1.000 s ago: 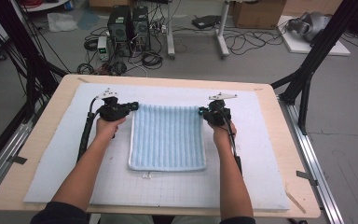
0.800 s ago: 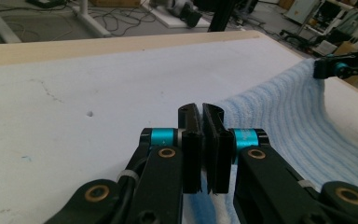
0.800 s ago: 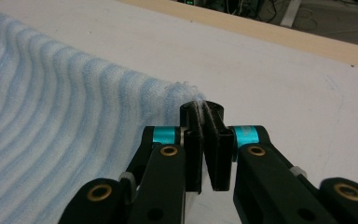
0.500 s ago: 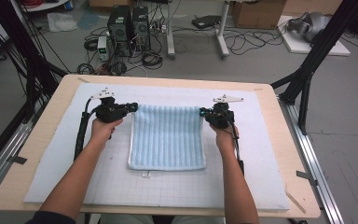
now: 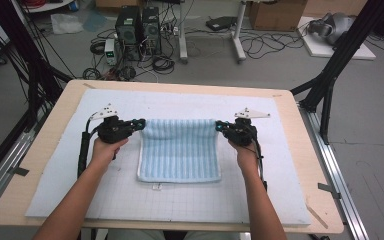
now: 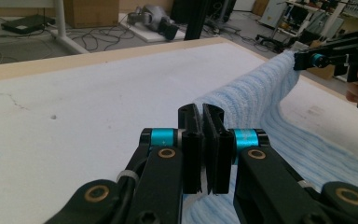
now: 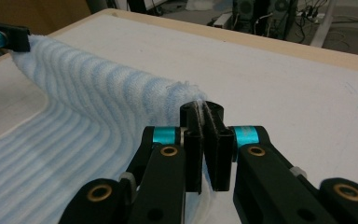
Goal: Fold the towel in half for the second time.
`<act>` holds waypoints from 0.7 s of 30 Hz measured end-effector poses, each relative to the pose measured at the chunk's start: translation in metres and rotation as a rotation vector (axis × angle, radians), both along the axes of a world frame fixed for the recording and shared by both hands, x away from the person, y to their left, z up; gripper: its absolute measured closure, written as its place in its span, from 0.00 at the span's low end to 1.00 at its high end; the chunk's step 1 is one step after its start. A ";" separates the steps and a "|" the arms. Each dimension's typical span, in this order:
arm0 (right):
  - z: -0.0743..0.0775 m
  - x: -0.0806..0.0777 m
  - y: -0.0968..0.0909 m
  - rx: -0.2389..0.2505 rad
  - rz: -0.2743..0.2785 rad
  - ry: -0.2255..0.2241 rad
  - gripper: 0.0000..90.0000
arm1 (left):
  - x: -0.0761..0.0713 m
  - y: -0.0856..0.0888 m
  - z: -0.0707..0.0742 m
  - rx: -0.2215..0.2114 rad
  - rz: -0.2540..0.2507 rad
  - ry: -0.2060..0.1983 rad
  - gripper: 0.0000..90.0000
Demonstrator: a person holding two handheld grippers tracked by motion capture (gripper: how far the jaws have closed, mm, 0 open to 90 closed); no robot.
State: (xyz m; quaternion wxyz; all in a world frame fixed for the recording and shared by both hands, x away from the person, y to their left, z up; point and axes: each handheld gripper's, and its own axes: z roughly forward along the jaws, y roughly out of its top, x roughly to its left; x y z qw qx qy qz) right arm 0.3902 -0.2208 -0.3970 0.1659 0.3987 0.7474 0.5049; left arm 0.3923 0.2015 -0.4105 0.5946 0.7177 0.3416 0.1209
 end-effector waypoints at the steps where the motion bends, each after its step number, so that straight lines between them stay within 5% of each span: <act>1: 0.000 -0.003 0.000 -0.003 0.004 -0.004 0.96 | -0.003 0.000 0.000 -0.006 -0.007 -0.003 0.95; 17: 0.003 -0.049 -0.005 -0.021 0.071 -0.027 0.96 | -0.049 0.007 -0.002 -0.021 -0.079 -0.014 0.95; 21: -0.002 -0.064 -0.004 -0.041 0.096 -0.023 0.96 | -0.059 0.008 -0.005 0.007 -0.099 -0.009 0.95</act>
